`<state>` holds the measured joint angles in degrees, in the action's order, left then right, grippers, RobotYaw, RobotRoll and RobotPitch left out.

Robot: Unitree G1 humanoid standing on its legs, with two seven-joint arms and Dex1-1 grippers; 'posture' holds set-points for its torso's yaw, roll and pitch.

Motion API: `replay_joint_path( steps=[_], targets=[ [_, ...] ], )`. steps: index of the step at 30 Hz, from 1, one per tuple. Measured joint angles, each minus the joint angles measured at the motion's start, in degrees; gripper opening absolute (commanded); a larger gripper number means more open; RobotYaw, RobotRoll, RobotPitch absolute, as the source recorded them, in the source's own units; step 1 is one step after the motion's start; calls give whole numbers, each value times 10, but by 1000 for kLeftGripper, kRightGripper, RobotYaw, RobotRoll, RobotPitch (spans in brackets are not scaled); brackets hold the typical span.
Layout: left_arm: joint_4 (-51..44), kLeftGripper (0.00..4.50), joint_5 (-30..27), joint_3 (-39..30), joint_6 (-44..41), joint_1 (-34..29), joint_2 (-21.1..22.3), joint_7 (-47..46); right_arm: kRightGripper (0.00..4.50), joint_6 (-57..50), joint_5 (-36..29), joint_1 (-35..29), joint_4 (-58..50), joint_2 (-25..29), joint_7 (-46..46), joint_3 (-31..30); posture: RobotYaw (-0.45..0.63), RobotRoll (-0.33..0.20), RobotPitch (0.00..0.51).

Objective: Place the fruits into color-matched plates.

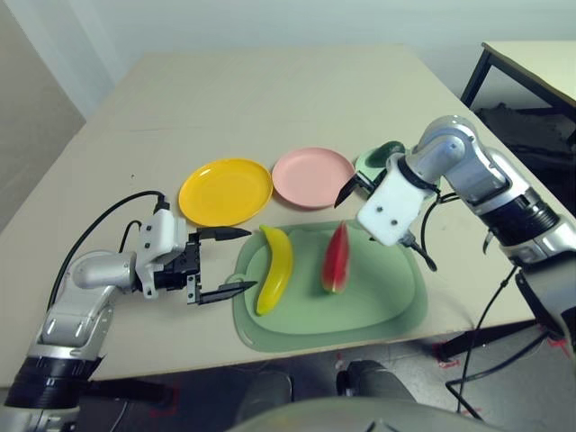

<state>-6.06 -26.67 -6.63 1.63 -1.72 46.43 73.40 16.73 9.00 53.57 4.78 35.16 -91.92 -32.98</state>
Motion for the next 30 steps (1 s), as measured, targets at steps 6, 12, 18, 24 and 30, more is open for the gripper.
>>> replay_joint_path(
  steps=[6, 12, 18, 24, 30],
  targets=[
    [-2, 4500, 0, 0, 0, -11, 1, -1, 4478, 5, 15, -26, 1, -13, 13, -7, 79, 0, 0],
    [-5, 4500, 0, 0, -1, -14, 3, -1, 4478, 19, 55, -32, 36, -49, 52, -30, 76, 0, 0],
    [-5, 4500, 0, 0, -1, -13, 3, -1, 4478, 26, 91, -32, 76, -69, 70, -52, 82, 0, 0],
    [-5, 4500, 1, 0, -1, -12, 3, -3, 4478, 64, 144, -39, 116, -74, 103, -86, 91, 0, 2],
    [-9, 4500, 1, 0, -1, -20, 3, -8, 4349, 66, 156, -49, 112, -74, 117, -84, 93, 0, 4]
  ],
)
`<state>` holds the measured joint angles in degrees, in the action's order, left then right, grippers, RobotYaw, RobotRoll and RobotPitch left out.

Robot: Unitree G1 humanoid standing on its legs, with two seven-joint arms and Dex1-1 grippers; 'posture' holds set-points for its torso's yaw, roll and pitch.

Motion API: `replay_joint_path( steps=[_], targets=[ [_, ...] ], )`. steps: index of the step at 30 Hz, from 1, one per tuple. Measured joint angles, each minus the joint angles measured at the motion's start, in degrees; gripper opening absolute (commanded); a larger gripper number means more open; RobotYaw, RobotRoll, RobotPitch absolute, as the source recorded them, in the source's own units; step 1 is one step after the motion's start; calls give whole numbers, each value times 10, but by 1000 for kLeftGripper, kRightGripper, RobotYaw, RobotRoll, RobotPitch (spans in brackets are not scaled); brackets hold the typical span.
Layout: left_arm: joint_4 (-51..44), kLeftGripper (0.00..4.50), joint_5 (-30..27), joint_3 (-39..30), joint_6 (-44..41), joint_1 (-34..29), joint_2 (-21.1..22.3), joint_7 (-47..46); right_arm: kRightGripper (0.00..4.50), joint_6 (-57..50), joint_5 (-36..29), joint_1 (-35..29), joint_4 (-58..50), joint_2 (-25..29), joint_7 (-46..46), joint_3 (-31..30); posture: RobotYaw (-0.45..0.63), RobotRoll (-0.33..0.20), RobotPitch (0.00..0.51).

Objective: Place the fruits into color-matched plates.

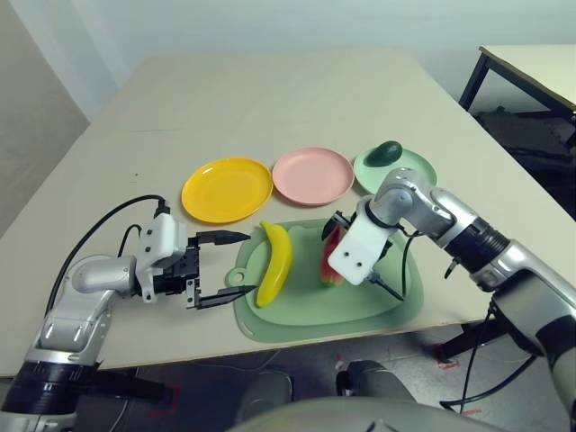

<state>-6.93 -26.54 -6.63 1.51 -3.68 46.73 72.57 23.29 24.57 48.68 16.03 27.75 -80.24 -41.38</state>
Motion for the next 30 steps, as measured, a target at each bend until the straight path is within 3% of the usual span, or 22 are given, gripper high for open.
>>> replay_joint_path(
  steps=[2, 6, 8, 15, 20, 25, 30],
  targets=[
    [-1, 4500, 0, 0, 0, -1, 0, -3, 4023, -5, 3, -2, 1, -1, 3, 0, 93, 0, 2],
    [-1, 4500, 1, 0, 0, -2, 0, -4, 2520, -16, 3, -10, 0, -1, -2, 0, 89, 0, 0],
    [-1, 4500, 2, 0, 0, -2, 0, -5, 2115, -25, 2, -15, -7, 1, -6, 1, 86, 0, 0],
    [-1, 4500, 11, 1, 1, 1, -2, -7, 2114, -52, -7, -26, -37, 8, -21, 4, 81, 0, 0],
    [1, 4500, 12, 1, 3, 9, -4, -7, 2114, -98, -50, -11, -42, 12, -68, 7, 82, 0, 0],
    [0, 4500, -1, -4, -2, 13, -21, -25, 2114, -136, -85, 74, 5, -12, -69, 50, 88, 0, 0],
    [-2, 4500, -3, -14, -29, 16, -24, -62, 2114, -121, -75, 176, 171, -71, 35, 80, 95, 0, 0]
  ],
)
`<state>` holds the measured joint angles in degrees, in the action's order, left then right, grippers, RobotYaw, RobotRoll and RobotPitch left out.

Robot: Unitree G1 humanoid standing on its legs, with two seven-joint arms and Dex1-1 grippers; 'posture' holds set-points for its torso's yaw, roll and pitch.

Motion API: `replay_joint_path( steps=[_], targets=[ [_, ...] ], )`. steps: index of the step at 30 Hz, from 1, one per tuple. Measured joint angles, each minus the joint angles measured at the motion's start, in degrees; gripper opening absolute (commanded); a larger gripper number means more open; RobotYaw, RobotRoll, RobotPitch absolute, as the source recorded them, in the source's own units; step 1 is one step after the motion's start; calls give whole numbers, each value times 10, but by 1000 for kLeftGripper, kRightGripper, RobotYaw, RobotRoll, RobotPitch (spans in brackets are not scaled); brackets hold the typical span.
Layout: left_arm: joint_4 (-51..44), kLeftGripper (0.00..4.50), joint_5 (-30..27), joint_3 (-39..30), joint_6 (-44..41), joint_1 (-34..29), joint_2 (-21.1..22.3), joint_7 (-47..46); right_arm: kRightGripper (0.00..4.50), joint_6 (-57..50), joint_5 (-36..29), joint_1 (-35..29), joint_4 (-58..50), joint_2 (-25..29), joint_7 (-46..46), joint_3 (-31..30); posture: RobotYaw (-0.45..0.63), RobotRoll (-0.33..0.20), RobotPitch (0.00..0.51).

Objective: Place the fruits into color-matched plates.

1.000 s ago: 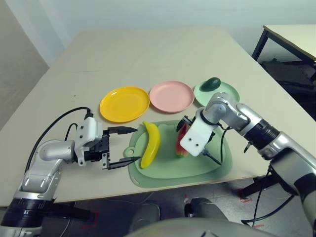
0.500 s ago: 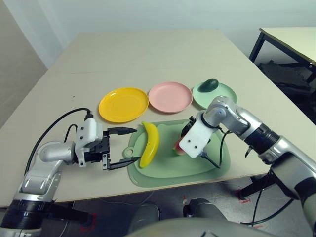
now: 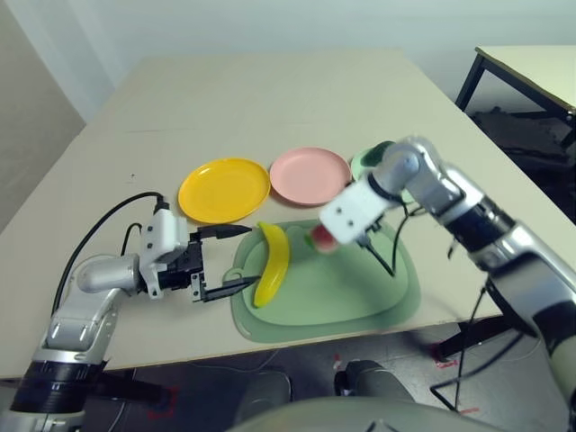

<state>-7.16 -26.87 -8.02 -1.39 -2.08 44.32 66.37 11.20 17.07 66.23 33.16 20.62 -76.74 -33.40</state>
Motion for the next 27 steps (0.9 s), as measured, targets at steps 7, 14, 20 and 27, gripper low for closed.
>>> replay_joint_path(
  steps=[7, 14, 20, 27],
  targets=[
    [-1, 4500, 15, 0, -20, -2, 0, -24, 2114, 45, 45, 57, 232, -57, 157, 10, 100, 0, 0],
    [-1, 4500, 30, 2, -20, -6, 1, -27, 2114, 53, 90, 58, 355, -92, 240, 7, 109, 0, 0],
    [-1, 4500, 42, 2, -18, -9, 1, -29, 3128, 55, 127, 58, 398, -104, 285, 4, 122, 0, 0],
    [-1, 4500, 51, 1, -7, -16, 1, -34, 4465, 70, 149, 66, 406, -103, 306, 4, 118, 0, 0]
  ],
)
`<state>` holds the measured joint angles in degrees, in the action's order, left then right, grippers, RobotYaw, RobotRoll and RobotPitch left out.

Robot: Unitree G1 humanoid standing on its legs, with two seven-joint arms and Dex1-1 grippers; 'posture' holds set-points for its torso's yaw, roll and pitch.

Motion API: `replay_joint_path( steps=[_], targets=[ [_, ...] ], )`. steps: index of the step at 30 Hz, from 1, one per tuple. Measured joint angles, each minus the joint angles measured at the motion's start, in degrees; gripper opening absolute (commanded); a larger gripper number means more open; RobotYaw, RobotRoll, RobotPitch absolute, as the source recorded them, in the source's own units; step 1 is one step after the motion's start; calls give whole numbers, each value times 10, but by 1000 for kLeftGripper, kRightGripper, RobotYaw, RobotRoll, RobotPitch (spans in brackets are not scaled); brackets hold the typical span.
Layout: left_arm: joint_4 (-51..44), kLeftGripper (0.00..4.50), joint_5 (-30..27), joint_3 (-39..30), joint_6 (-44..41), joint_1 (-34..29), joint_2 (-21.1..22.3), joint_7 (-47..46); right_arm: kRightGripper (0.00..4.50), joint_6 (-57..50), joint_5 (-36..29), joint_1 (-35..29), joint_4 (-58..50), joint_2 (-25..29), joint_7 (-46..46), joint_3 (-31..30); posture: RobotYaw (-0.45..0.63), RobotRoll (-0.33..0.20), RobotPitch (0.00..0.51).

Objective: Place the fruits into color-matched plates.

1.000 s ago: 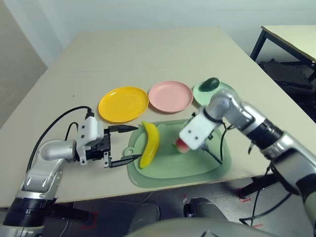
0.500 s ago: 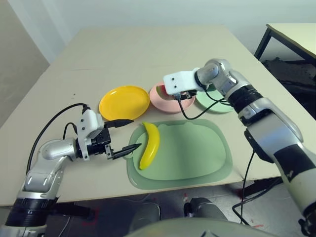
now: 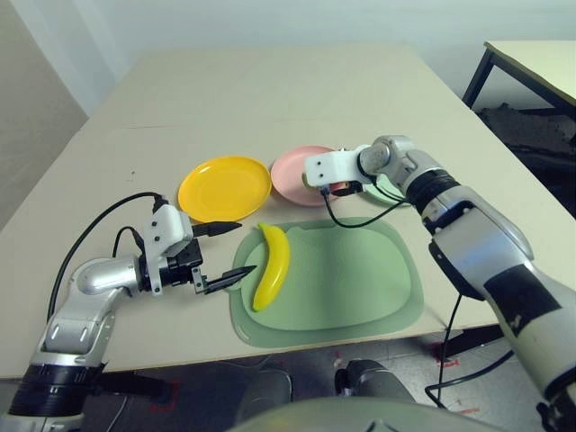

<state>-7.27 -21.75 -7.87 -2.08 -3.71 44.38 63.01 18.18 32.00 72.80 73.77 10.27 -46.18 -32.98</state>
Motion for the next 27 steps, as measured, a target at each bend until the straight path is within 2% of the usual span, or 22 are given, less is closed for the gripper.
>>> replay_joint_path(
  steps=[6, 11, 13, 15, 17, 20, 23, 27],
  targets=[
    [8, 4500, 17, 3, 35, 6, 1, 4, 4465, 28, -7, 38, -11, 30, -12, 13, 122, 0, 0],
    [30, 4500, 44, 15, 66, 28, 11, 11, 4465, 23, -89, 30, -109, 59, -131, 74, 121, 0, 0],
    [41, 4500, 57, 22, 80, 38, 19, 15, 4465, -33, -145, -13, -216, 85, -204, 107, 118, 0, 0],
    [54, 4500, 70, 30, 92, 51, 30, 22, 4465, -135, -196, -81, -355, 118, -266, 130, 101, 0, 0],
    [69, 4500, 88, 48, 103, 82, 40, 36, 4465, -313, -263, -186, -558, 171, -322, 149, 87, 0, 0],
    [94, 4500, 112, 74, 120, 126, 54, 57, 4465, -515, -339, -277, -742, 217, -350, 168, 68, 0, 0],
    [115, 4500, 129, 99, 139, 181, 59, 78, 4465, -611, -391, -336, -842, 252, -343, 195, 70, 0, 0],
    [133, 4500, 141, 125, 156, 244, 63, 106, 4465, -660, -443, -401, -886, 242, -297, 222, 87, 0, 0]
  ],
)
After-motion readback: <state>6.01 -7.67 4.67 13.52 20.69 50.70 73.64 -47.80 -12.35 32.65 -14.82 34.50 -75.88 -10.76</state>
